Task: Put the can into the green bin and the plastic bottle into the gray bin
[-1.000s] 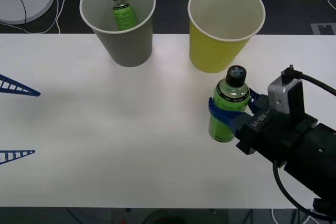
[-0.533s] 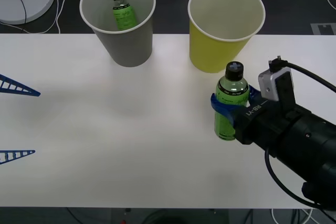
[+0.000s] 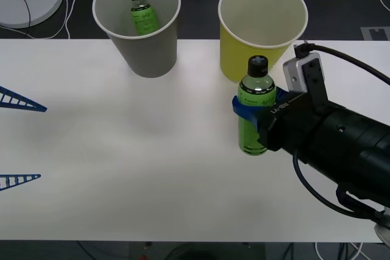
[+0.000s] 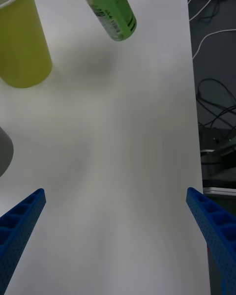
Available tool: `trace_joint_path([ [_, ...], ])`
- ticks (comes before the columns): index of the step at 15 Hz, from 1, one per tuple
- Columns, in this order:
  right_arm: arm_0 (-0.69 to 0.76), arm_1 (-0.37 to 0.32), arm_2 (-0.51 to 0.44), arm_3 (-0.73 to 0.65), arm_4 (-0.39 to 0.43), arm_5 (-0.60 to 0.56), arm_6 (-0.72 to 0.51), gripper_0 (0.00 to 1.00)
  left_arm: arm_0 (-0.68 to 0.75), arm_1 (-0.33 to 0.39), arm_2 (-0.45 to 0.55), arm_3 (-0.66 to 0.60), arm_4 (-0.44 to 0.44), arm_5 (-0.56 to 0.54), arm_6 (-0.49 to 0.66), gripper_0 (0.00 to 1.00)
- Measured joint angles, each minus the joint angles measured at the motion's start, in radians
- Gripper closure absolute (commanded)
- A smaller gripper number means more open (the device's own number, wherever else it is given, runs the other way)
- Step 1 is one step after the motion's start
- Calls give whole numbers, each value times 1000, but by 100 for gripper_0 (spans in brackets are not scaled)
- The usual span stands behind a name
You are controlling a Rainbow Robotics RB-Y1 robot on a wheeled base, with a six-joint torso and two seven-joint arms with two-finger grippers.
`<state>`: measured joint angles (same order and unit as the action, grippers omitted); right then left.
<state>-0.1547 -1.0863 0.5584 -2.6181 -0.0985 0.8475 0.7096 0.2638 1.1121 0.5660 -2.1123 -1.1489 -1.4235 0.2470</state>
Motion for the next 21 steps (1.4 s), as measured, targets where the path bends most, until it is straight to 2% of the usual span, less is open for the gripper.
trace_joint_path([
  [3, -66, 21, -1, 0, -71, 0, 59, 100, 0, 0, 0, 0, 0, 0, 0, 0],
  [6, -108, 31, -3, 0, -103, 0, 85, 100, 0, 0, 0, 0, 0, 0, 0, 0],
  [9, -153, 45, -23, 0, -197, 6, 177, 100, 0, 0, 0, 0, 0, 0, 0, 0],
  [14, -238, 96, -84, 0, -366, 128, 282, 100, 0, 0, 0, 0, 0, 0, 0, 0],
  [21, -410, 179, -83, 0, -488, 290, 307, 100, 0, 0, 0, 0, 0, 0, 0, 0],
])
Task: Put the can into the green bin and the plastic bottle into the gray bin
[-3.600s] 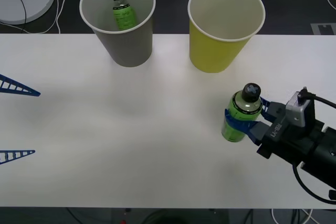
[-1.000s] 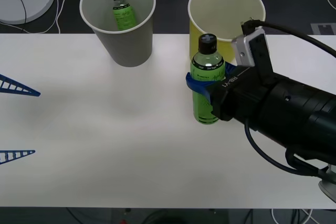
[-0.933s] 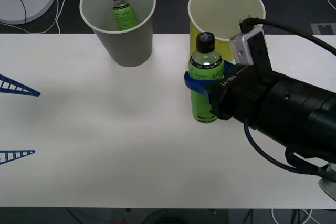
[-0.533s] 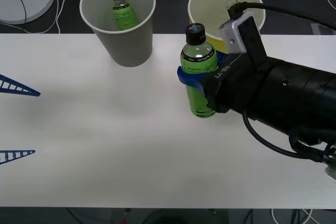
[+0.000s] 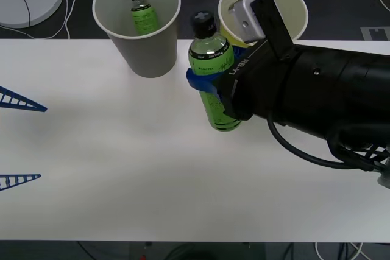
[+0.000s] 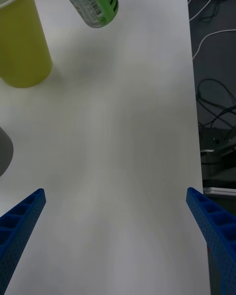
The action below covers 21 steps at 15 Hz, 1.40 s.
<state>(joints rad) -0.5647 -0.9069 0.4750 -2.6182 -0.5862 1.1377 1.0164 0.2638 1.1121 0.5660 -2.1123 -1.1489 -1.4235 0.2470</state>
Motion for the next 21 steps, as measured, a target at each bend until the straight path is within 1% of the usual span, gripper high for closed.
trace_joint_path([
  [3, -60, 32, 0, 39, -32, 35, 0, 100, 0, 0, 0, 0, 0, 0, 0, 0],
  [8, -152, 84, 42, 161, -36, 44, -6, 100, 0, 0, 0, 0, 0, 0, 0, 0],
  [11, -231, 147, 53, 219, -39, 132, -13, 100, 0, 0, 0, 0, 0, 0, 0, 0],
  [16, -368, 231, 54, 343, -99, 239, -27, 100, 0, 0, 0, 0, 0, 0, 0, 0],
  [19, -444, 274, 53, 427, -121, 277, -36, 100, 0, 0, 0, 0, 0, 0, 0, 0],
  [21, -490, 301, 54, 496, -139, 280, -39, 100, 0, 0, 0, 0, 0, 0, 0, 0],
])
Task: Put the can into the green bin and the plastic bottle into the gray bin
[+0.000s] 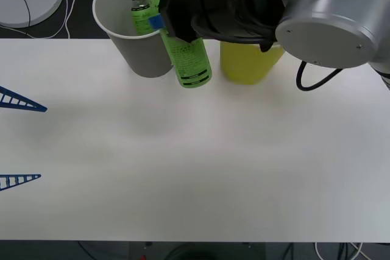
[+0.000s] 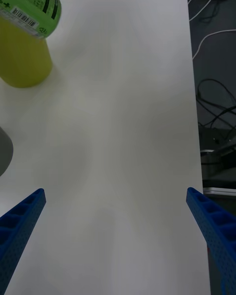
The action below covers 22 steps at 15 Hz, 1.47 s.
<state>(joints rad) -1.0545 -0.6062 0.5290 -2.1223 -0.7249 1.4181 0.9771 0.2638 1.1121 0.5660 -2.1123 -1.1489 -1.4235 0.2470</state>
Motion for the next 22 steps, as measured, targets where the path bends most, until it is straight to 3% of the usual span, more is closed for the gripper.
trace_joint_path([
  [7, -140, 75, 0, 224, -34, 3, -1, 100, 0, 0, 0, 0, 0, 0, 0, 0],
  [22, -437, 268, 100, 771, 16, -7, -33, 100, 0, 0, 0, 0, 0, 0, 0, 0],
])
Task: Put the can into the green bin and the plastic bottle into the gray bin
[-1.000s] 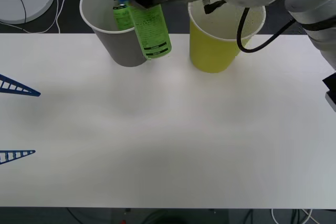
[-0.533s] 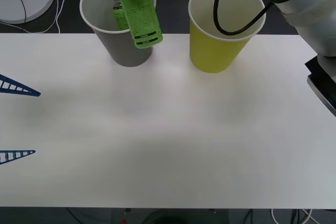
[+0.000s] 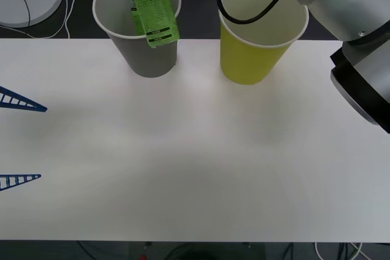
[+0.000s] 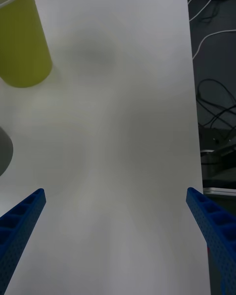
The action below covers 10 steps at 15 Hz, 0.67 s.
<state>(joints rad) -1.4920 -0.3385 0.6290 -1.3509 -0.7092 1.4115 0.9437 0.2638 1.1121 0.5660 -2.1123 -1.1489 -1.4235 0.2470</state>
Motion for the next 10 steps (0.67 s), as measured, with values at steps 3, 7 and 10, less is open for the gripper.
trace_joint_path([
  [3, -59, 37, 0, 111, 2, -13, -4, 100, 0, 0, 0, 0, 0, 0, 0, 0],
  [7, -106, 72, 0, 212, 13, -66, -11, 100, 0, 0, 0, 0, 0, 0, 0, 0],
  [10, -132, 97, 0, 273, 34, -98, -11, 100, 0, 0, 0, 0, 0, 0, 0, 0],
])
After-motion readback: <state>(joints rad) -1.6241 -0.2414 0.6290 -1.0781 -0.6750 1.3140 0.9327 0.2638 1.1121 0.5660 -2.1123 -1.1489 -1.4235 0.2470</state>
